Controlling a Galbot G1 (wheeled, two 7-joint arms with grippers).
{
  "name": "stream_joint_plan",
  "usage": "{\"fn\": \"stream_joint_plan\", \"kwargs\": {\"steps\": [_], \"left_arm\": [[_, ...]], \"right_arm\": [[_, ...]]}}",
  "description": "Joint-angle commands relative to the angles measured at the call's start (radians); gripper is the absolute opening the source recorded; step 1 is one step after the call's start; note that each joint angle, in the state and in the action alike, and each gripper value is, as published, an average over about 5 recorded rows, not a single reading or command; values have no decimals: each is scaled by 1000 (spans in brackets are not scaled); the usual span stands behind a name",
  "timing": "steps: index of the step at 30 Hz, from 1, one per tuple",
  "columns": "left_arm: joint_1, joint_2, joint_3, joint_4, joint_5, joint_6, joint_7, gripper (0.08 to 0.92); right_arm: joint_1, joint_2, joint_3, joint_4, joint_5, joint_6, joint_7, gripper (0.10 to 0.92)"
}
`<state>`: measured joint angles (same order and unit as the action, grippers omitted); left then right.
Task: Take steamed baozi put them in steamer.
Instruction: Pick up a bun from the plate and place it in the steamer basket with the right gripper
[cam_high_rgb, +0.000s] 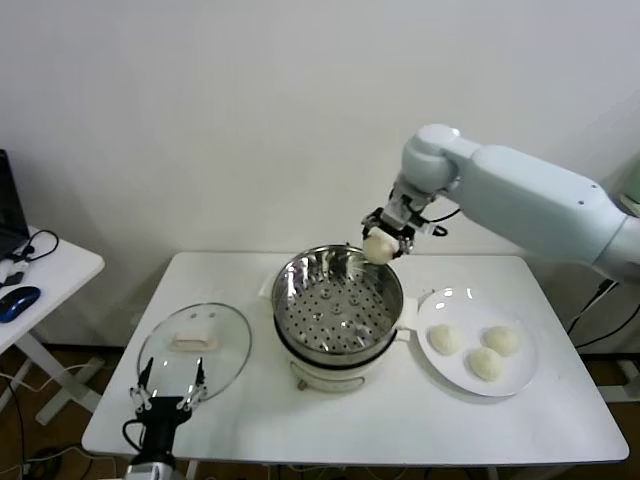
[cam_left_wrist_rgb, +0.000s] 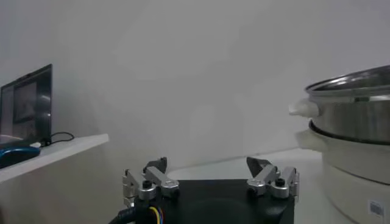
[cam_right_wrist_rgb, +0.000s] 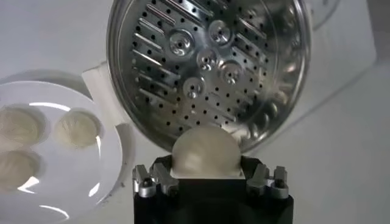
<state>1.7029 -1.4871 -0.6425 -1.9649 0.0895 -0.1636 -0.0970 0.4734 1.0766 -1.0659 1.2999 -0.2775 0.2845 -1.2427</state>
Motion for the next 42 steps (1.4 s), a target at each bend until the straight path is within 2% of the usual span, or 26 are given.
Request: {"fn": "stream_joint_plan", "kwargs": {"steps": [1,10,24,30,37,42], "left_arm": [[29,1,-7,-3,-4,-8,3,823],[32,5,-19,7,-7,-10,7,823],[10,3,-14,26,-3,-3,7,823],[10,0,-14,25,-1,-3,7,823],[14,-1,-14,25,-1,-4,5,823],[15,-2,-15,24,0,-4,4,823]], "right_arm": [[-102,134,-9,-38,-209,71,4,725],[-201,234,79,-176,-390,174,17,725],[-241,259,115,-216,-432,197,27,731],[-242,255,119,-207,-445,207,33,805],[-193,214,120,-137,-398,222,5,823],[-67,104,80,-36,-219,188,-41,823]]}}
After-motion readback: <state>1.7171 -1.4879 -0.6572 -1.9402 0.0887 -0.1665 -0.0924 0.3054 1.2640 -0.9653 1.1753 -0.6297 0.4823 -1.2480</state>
